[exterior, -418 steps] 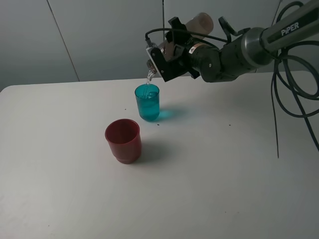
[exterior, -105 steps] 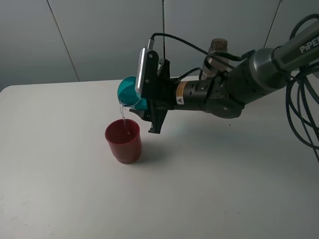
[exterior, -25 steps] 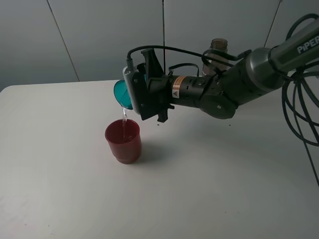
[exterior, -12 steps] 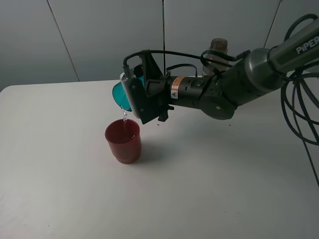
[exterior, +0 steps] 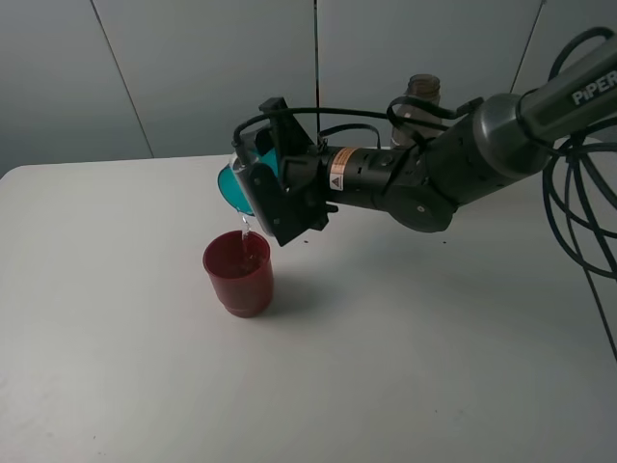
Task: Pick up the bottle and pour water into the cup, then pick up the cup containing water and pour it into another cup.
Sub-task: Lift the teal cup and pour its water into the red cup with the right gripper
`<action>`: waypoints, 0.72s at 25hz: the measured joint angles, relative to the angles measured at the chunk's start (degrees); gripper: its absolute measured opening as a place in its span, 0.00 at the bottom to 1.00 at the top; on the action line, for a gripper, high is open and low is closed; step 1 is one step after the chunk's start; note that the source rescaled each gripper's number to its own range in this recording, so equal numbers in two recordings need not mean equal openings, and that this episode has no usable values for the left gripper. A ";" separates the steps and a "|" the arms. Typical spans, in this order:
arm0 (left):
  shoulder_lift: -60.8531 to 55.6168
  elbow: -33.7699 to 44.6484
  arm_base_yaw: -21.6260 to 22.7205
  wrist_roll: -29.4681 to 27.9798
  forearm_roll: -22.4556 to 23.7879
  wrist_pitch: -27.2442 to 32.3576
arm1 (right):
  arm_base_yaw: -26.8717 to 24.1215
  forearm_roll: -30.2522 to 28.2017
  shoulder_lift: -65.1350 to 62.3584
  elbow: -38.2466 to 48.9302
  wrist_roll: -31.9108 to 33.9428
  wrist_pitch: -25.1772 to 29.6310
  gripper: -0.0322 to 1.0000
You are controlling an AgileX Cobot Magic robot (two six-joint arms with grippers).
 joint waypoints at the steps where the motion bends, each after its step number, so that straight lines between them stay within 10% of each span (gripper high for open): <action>1: 0.00 0.00 0.00 0.00 0.00 0.00 | 0.10 0.03 0.00 0.00 -1.07 0.00 0.05; 18: 0.00 0.00 0.00 0.00 0.00 0.00 | 1.76 -2.31 -0.08 0.00 -9.24 -0.55 0.05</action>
